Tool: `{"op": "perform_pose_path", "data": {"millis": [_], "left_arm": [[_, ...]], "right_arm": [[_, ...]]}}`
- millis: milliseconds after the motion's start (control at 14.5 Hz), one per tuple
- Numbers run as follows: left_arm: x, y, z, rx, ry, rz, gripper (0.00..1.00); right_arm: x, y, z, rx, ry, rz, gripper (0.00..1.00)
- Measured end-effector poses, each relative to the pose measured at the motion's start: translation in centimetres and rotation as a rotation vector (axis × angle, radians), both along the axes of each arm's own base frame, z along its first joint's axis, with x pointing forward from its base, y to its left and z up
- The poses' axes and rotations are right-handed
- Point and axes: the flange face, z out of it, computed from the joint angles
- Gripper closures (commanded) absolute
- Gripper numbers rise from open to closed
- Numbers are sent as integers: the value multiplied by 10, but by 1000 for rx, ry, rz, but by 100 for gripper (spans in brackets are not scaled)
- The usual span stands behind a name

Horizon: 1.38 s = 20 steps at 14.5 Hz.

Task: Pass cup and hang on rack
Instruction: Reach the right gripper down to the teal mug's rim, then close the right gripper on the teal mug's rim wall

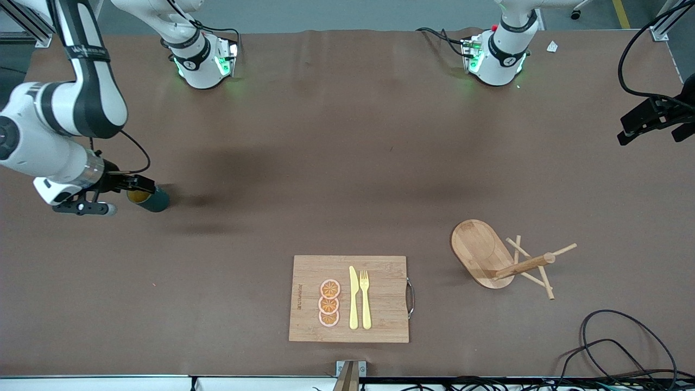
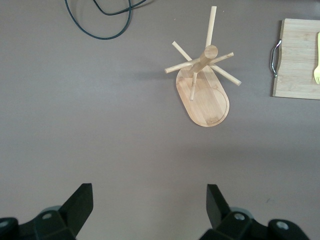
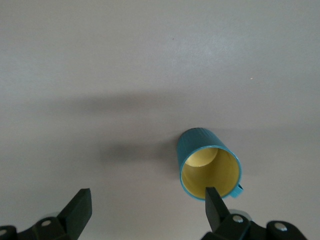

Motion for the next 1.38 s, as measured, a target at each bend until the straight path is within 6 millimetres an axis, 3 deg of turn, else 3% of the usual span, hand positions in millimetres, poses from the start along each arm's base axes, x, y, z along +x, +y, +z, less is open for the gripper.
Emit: {"op": "perform_pose_path", "data": {"millis": [345,690,1034,1379], "left_arm": [[0,0,0,0,1,0,0],[0,0,0,0,2,-1,0],[0,-1,0,0,2,-1,0],[0,-1,-1,0,2,-1,0]], "right_arm": [[-17,-7,-25,-3,-50,10,0],[-25,-35,-39,-10,-116,23,0],[-43,-33,-68,-16,-149,30,0],[-54,-31,-81,-12,-120,32,3]]}}
